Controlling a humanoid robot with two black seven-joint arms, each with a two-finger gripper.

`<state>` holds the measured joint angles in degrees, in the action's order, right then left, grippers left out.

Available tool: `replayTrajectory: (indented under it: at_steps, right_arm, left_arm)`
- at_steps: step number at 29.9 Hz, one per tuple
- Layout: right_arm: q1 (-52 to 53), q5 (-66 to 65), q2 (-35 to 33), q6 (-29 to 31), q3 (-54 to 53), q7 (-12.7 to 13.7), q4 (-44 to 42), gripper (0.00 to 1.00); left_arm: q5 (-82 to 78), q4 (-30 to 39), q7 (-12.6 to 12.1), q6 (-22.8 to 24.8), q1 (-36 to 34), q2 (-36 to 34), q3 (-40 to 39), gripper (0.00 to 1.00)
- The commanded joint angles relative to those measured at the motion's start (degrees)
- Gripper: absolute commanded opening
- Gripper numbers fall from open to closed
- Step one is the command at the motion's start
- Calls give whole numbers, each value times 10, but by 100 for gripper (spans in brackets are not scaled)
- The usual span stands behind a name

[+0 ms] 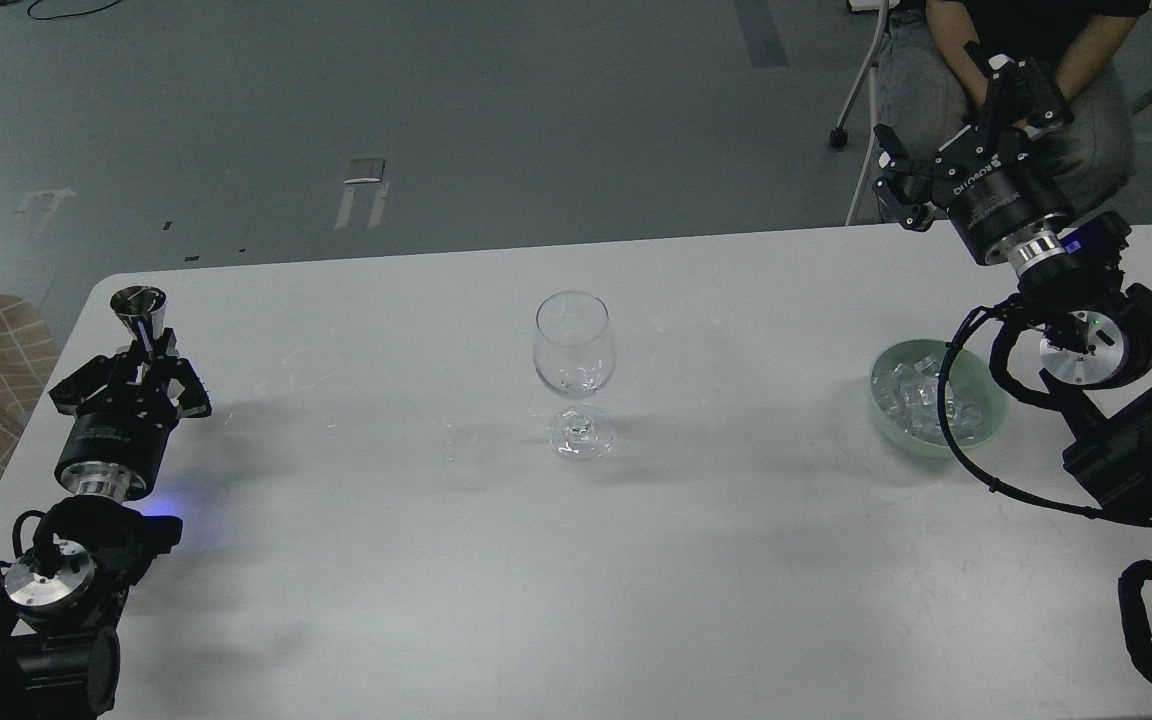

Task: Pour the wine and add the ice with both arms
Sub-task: 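Lift the metal jigger upright with the left gripper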

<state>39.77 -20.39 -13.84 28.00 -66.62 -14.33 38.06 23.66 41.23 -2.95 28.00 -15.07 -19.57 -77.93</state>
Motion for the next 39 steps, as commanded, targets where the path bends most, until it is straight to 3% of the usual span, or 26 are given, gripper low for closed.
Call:
replayTrajectory:
  at_steps: [1,27,39]
  right_arm:
    - [0,0,-1,0,0,0,0,100]
    - [-4,0,0,0,0,0,1,100]
    - [-3,0,-1,0,0,1,1,100]
  left_arm:
    - [0,0,0,0,0,0,1,0]
    - [-4,1,10,0,-5,6,6,0]
    - [-5,10,-14,0,-22,12,10,0]
